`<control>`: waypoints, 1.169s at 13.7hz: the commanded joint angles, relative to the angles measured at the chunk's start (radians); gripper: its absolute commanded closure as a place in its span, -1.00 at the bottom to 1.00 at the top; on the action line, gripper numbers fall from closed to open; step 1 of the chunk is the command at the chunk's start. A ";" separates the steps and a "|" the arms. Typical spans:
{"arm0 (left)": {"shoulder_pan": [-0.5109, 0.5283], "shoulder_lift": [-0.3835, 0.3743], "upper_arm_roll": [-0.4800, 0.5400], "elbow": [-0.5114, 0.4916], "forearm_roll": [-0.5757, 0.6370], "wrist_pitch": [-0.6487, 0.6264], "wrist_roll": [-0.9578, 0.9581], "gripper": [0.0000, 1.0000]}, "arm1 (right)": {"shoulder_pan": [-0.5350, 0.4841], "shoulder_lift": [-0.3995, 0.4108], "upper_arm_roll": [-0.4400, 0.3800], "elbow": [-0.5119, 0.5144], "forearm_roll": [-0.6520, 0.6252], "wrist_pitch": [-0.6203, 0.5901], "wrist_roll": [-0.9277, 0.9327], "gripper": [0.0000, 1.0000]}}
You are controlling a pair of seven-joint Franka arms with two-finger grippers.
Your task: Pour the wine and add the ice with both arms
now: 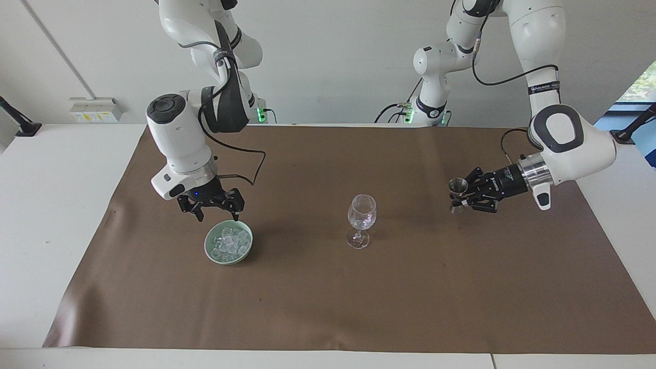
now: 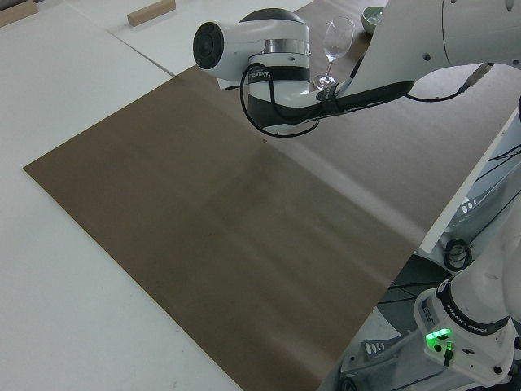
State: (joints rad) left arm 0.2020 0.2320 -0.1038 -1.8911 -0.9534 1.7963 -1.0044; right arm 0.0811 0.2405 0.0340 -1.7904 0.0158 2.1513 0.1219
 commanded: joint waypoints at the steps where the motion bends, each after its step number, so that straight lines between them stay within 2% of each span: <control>1: 0.013 0.017 -0.007 0.020 -0.030 -0.018 -0.014 1.00 | -0.003 0.028 -0.002 -0.021 0.018 0.062 -0.008 -1.00; 4: 0.034 0.021 -0.007 0.015 -0.077 -0.017 -0.025 1.00 | -0.004 0.042 -0.002 -0.037 0.018 0.070 -0.002 -1.00; 7: 0.077 0.085 -0.008 0.026 -0.077 -0.034 -0.025 1.00 | -0.014 0.082 -0.002 -0.037 0.018 0.081 -0.005 -1.00; 12: 0.148 0.171 -0.013 0.033 -0.108 -0.073 -0.014 1.00 | -0.015 0.100 -0.002 -0.043 0.018 0.120 -0.002 -1.00; 16: 0.165 0.208 -0.014 0.029 -0.179 -0.080 -0.005 1.00 | -0.014 0.105 -0.002 -0.043 0.018 0.124 0.024 -1.00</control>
State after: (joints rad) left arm 0.3511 0.4107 -0.1059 -1.8884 -1.0930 1.7506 -1.0118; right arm 0.0747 0.3434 0.0281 -1.8213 0.0159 2.2490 0.1253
